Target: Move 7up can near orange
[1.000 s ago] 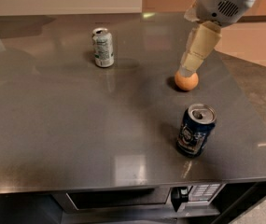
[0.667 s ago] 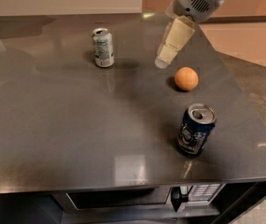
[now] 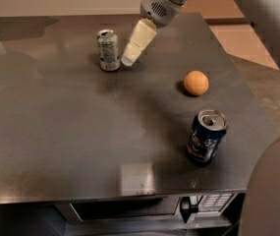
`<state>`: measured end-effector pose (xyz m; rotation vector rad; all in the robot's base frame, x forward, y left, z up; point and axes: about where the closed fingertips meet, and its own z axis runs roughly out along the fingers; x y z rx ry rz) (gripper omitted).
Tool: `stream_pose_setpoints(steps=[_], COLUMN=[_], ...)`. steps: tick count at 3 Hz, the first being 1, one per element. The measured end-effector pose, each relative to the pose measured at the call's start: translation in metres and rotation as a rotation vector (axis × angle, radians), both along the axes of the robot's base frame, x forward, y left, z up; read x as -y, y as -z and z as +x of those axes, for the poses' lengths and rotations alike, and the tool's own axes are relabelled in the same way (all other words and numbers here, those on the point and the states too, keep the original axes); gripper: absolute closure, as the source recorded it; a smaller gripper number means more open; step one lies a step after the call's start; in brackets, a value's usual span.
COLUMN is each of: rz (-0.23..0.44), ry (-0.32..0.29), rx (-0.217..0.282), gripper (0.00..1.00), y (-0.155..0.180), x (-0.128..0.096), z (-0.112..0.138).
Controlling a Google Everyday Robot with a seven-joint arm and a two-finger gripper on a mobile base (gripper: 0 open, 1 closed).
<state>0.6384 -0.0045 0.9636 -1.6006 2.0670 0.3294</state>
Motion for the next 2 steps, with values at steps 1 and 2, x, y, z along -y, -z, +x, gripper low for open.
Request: stream_pose_setpoints(steps=[1,2], rz=[0.014,0.028], ry=[0.037,0.077], rx=[-0.022,-0.010], gripper=[0.00,0.00], y=[0.015,0.025], x=[-0.036,-0.065], z=[0.024,0.046])
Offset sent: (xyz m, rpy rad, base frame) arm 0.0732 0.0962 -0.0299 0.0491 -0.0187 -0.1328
